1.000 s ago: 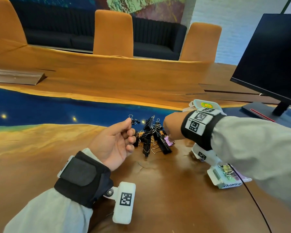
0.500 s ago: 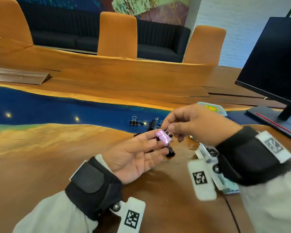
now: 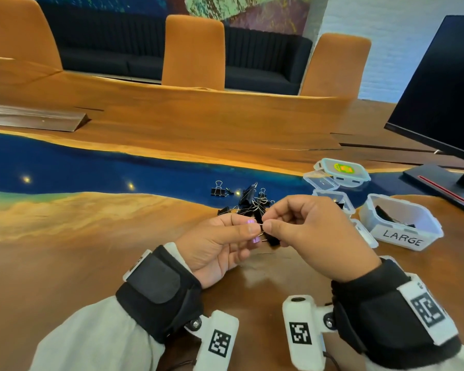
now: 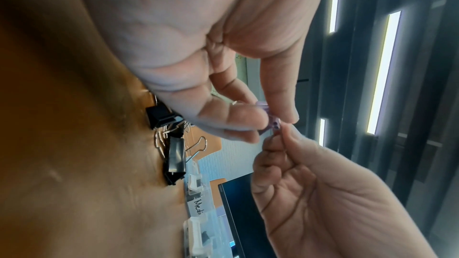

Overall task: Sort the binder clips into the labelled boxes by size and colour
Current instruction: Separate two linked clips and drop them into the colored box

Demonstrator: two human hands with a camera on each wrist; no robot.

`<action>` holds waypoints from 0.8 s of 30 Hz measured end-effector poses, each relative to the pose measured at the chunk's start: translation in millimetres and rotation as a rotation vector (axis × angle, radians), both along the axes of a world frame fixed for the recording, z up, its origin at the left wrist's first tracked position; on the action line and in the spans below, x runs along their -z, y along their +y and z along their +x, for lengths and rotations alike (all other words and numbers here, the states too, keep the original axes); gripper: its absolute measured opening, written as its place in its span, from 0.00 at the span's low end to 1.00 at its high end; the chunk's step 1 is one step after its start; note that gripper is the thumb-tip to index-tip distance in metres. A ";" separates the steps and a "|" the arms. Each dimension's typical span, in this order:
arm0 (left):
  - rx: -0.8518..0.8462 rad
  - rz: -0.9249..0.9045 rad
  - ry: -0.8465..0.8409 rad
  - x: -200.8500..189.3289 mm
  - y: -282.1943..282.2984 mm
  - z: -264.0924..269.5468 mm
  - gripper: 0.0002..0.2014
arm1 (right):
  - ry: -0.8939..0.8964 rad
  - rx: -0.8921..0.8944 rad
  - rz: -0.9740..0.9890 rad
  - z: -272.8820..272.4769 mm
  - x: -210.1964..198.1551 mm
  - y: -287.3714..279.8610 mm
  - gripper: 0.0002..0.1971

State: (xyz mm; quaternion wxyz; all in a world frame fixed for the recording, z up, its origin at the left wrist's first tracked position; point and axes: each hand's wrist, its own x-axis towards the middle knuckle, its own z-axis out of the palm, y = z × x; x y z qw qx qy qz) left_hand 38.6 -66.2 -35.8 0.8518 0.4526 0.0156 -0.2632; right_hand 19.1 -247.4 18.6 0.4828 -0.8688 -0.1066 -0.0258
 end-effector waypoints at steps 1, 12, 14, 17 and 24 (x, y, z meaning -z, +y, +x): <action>-0.010 0.021 -0.004 0.5 -0.2 0.1 0.09 | -0.024 0.001 -0.026 -2.4 -1.4 1.4 0.04; -0.006 -0.074 0.023 -0.4 2.5 2.6 0.12 | 0.016 -0.010 0.151 -0.7 -2.4 -4.4 0.06; 0.023 -0.090 0.020 -0.4 2.2 1.7 0.11 | 0.117 0.005 0.308 3.5 2.5 -7.1 0.12; 0.066 -0.105 0.020 -0.9 2.7 0.4 0.14 | 0.184 -0.093 0.233 4.4 9.4 -8.2 0.16; 0.070 -0.086 0.041 -2.0 5.0 1.7 0.18 | 0.185 -0.171 0.105 3.0 12.2 -9.3 0.08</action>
